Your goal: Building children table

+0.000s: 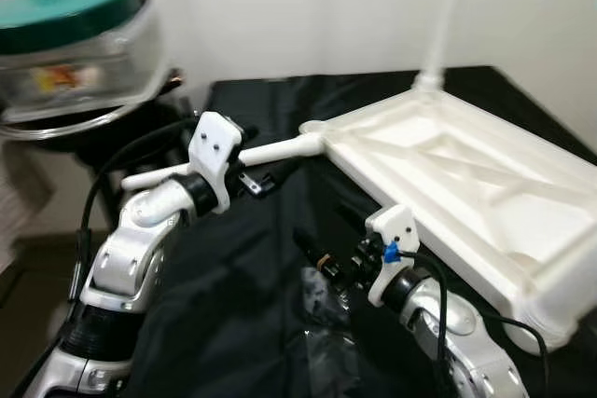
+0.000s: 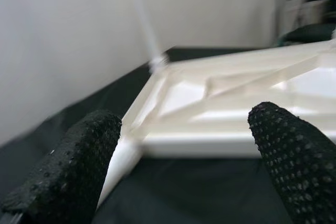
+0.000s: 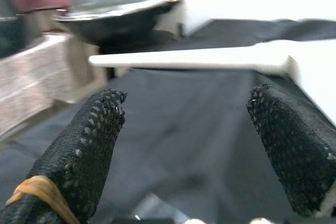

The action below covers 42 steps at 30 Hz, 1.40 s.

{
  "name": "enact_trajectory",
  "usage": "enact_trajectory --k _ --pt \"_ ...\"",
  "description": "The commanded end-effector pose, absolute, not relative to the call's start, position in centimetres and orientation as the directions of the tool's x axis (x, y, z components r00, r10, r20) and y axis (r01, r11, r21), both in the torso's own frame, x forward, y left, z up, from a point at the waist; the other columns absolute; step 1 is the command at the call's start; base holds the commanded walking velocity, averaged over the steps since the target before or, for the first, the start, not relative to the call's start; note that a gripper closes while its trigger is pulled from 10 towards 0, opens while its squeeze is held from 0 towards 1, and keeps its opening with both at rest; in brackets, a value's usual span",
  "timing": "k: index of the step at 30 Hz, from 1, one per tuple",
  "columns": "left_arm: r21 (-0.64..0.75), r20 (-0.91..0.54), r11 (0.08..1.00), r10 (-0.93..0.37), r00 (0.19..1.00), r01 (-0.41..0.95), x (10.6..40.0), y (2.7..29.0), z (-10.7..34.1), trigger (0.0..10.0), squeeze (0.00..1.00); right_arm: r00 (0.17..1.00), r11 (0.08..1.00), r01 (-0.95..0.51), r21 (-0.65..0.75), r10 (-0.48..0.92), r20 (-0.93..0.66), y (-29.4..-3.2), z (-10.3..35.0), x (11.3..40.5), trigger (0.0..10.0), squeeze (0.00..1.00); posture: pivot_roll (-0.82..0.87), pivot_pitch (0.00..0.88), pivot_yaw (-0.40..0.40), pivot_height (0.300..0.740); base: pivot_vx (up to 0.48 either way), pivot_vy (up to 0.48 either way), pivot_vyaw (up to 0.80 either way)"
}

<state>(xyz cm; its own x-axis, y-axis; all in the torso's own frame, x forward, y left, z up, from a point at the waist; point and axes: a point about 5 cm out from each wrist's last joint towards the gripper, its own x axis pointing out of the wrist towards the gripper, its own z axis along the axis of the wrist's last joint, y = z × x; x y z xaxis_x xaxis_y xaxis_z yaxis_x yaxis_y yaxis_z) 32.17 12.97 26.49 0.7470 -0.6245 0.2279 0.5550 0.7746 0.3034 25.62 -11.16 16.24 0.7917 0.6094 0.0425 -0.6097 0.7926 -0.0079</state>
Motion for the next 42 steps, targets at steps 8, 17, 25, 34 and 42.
enact_trajectory --k 8,17,25,34,42 --pt "0.377 0.206 0.764 -0.620 0.757 0.523 34.1 12.6 27.6 10.0 0.00 0.780 0.781 -0.625 -0.003 0.625 0.020 -10.9 16.1 25.1 10.0 0.00 -0.05 0.151 0.016 0.740 0.000 0.000 -0.80" --pt "0.472 0.109 0.742 -0.585 0.804 0.476 36.9 13.4 27.9 10.0 0.00 0.782 0.783 -0.623 -0.002 0.623 0.010 -10.9 16.3 24.7 10.0 0.00 -0.06 0.179 0.022 0.740 0.000 0.000 -0.80" --pt "0.499 -0.012 0.744 -0.507 0.862 0.445 39.7 14.2 27.7 10.0 0.00 0.795 0.795 -0.607 0.016 0.606 0.026 -11.0 16.8 24.3 10.0 0.00 -0.07 0.218 0.034 0.740 0.000 0.000 0.00" --pt "0.496 -0.135 0.800 -0.312 0.940 0.337 41.9 15.0 27.5 10.0 0.00 0.810 0.809 -0.587 0.034 0.585 0.038 -11.2 17.5 23.4 10.0 0.00 -0.10 0.264 0.049 0.740 0.000 0.000 0.00" --pt "0.474 -0.177 0.827 -0.246 0.953 0.301 42.6 15.6 28.1 10.0 0.00 0.813 0.812 -0.582 0.041 0.581 0.035 -11.1 18.2 22.4 10.0 0.00 -0.11 0.310 0.058 0.740 0.000 0.000 0.00"
